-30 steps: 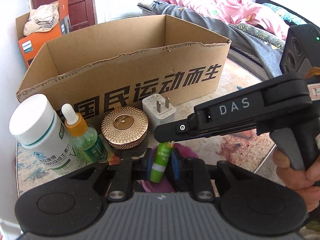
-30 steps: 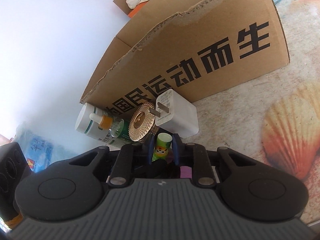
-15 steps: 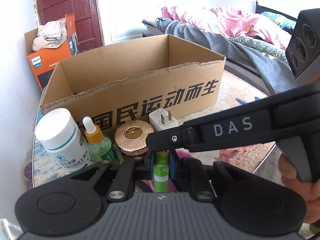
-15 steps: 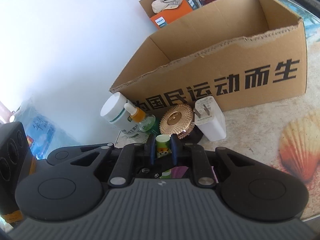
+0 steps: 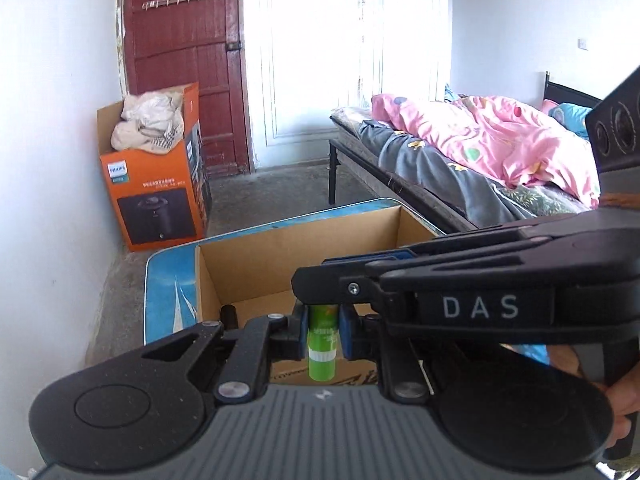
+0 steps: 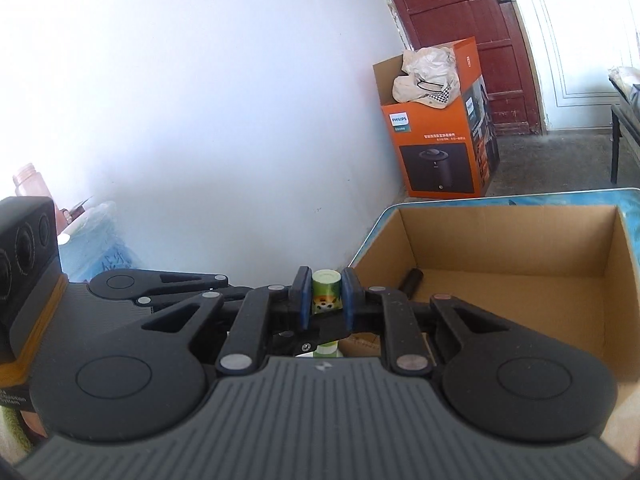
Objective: Organize rigid objects
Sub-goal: 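Carry the glue stick into the box beside the black cylinder and release, then move the open right gripper back to the pink bowl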
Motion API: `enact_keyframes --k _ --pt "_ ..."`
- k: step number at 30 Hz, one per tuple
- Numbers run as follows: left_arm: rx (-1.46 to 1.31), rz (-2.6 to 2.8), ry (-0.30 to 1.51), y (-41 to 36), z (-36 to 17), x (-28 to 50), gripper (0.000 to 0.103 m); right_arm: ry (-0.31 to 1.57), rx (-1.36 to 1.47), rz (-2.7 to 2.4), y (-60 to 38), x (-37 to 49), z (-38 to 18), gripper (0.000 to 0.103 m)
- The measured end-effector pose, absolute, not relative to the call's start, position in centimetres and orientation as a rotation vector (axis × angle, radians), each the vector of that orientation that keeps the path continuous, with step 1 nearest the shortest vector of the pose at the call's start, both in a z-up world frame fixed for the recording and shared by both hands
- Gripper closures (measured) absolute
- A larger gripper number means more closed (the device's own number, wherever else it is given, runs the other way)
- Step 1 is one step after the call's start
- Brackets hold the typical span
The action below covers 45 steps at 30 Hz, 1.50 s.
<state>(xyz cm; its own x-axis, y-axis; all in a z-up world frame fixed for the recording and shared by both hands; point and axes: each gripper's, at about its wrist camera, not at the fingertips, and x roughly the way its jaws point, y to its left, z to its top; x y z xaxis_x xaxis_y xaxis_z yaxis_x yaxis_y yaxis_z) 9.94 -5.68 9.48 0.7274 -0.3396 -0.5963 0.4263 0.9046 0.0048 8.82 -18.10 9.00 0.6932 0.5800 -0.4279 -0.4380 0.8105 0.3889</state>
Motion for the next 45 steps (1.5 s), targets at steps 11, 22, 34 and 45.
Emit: enact_keyframes --k 11,22,34,45 --pt "0.083 -0.343 1.000 -5.5 2.5 23.6 0.087 1.064 0.491 0.583 -18.5 26.6 1.8 0.088" --pt "0.166 -0.297 1.151 -6.2 -1.5 27.1 0.084 1.318 0.547 0.588 -17.8 32.5 -5.1 0.086" --pt "0.139 -0.291 1.002 -5.4 2.9 22.9 0.053 1.250 0.578 0.524 -18.3 31.2 -4.1 0.044" --pt "0.004 -0.405 0.749 -1.6 8.9 9.8 0.033 0.833 0.544 0.560 -26.1 14.3 5.6 0.036"
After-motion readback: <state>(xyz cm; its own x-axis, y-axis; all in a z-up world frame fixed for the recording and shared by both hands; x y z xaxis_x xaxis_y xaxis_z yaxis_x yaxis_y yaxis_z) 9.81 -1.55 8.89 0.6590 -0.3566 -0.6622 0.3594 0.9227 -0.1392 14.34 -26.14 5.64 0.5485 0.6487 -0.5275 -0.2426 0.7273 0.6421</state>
